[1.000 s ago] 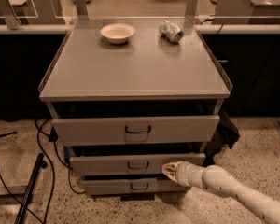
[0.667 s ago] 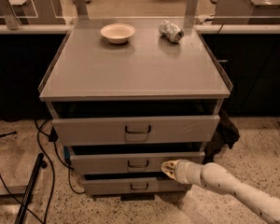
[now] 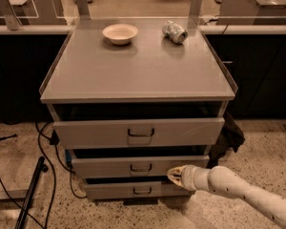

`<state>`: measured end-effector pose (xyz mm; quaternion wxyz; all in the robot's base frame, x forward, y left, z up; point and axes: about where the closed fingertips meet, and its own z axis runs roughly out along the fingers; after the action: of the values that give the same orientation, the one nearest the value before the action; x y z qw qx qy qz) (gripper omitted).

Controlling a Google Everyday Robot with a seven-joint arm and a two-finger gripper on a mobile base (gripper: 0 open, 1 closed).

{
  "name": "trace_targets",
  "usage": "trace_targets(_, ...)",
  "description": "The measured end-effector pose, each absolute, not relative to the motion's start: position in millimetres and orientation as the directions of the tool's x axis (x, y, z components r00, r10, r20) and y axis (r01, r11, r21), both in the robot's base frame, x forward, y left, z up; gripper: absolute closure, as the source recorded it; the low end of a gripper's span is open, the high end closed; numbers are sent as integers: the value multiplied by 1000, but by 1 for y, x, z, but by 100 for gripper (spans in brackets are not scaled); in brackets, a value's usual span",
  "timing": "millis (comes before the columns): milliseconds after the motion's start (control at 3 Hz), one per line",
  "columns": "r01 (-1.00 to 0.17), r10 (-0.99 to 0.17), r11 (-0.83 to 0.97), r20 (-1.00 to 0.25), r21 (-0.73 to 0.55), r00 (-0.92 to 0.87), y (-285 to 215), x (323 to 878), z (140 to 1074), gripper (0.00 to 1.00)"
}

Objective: Close middle drawer

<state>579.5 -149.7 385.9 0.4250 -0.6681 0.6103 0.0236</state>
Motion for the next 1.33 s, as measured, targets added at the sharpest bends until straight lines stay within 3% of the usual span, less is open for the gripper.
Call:
trace_targets(667,-946,-769,54,-618,-320,165,-164,499,389,100)
trace_targets(1000,-958,-758,29,-631,-285,164,-160,487,388,83)
trace_targets(1333,-958,-758,29,-631,-285,164,-160,487,388,60)
